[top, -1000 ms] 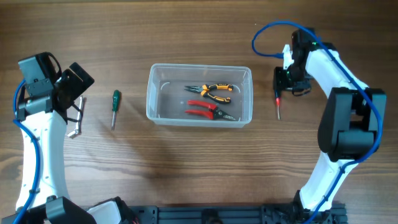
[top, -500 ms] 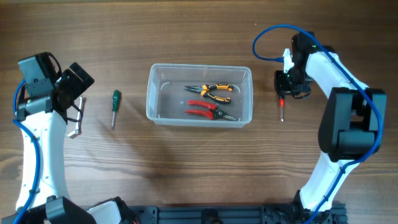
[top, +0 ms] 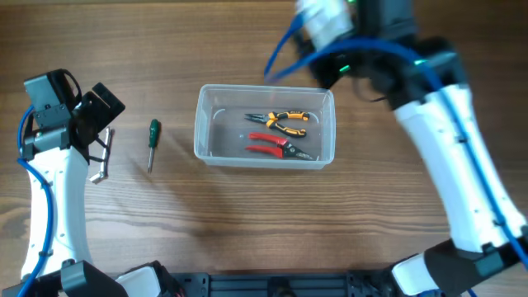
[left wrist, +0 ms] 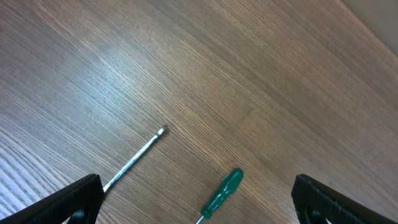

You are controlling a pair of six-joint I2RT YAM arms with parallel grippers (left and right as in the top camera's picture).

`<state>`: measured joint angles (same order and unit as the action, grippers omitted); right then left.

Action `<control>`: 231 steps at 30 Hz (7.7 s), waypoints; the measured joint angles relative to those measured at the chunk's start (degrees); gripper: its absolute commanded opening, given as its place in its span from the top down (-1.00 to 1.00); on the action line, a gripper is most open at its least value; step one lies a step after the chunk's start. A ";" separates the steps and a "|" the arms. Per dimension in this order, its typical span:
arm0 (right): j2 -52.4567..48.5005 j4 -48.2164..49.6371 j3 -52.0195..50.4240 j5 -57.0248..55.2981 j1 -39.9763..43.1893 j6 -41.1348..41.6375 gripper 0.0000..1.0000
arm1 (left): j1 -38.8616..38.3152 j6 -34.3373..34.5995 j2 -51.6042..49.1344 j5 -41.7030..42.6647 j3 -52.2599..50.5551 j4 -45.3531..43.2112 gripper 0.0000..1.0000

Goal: Pack container
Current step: 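Lower the red screwdriver into the container and release it, then move the left gripper down onto the green-handled screwdriver and grasp it, then carry the green screwdriver into the container and release it, then grasp the silver hex key with the left gripper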

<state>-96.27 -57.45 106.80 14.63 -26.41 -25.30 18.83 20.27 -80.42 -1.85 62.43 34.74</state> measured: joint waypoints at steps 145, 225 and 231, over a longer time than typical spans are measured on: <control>-2.32 6.91 -13.38 -5.14 39.32 30.69 -1.00 | -32.70 -47.47 -18.53 -3.82 38.88 23.89 0.92; -2.32 6.91 -13.38 -4.55 39.32 30.69 -1.00 | 5.35 -49.66 -50.88 1.53 38.84 30.29 0.92; -2.32 6.91 -13.38 -4.55 39.32 30.69 -1.00 | 3.45 -50.23 -49.20 2.16 35.58 28.57 0.92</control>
<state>-98.59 -50.54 93.43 10.09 12.91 5.39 22.28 -29.95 -129.62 0.32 98.02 63.31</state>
